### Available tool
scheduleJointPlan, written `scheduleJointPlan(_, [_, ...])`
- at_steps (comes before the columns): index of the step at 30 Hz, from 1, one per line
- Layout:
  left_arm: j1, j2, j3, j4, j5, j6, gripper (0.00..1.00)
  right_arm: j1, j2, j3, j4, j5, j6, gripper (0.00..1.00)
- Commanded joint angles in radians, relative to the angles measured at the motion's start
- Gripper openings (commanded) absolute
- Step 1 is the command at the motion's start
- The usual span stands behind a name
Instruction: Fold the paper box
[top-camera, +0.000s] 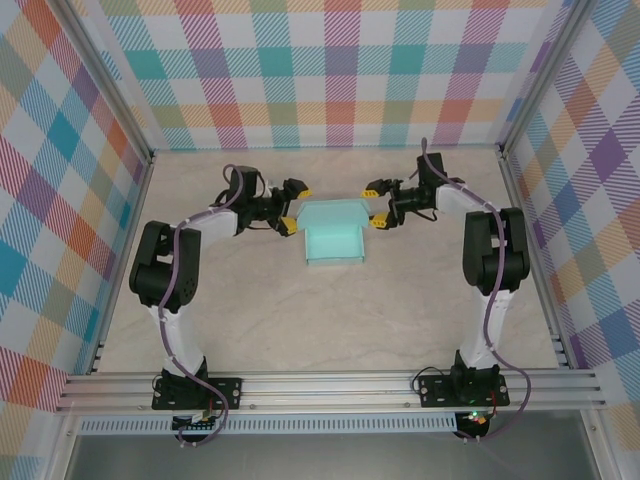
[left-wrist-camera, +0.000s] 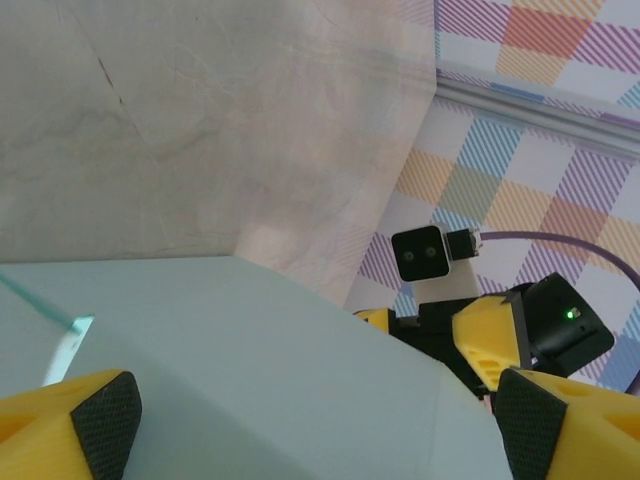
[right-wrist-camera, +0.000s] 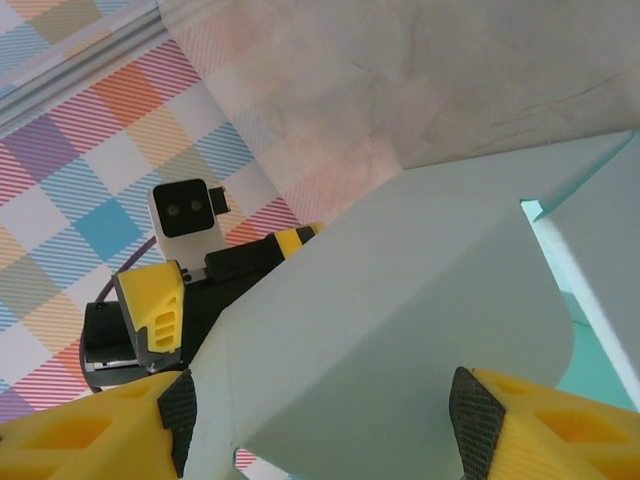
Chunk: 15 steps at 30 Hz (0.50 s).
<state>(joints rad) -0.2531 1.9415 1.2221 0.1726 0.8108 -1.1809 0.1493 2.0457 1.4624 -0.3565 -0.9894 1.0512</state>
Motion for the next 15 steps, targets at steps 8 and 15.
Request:
scheduleJointPlan(8, [-0.043,0.023,-0.013,0.108,0.014,-0.112,0.91,0.050,-0.004,-0.012,0.026,0.002,0.065,0.67])
scheduleJointPlan(15, [-0.049,0.020,-0.002,0.088,0.009,-0.101,0.90,0.052,-0.001,0.001,-0.052,0.030,-0.011,0.63])
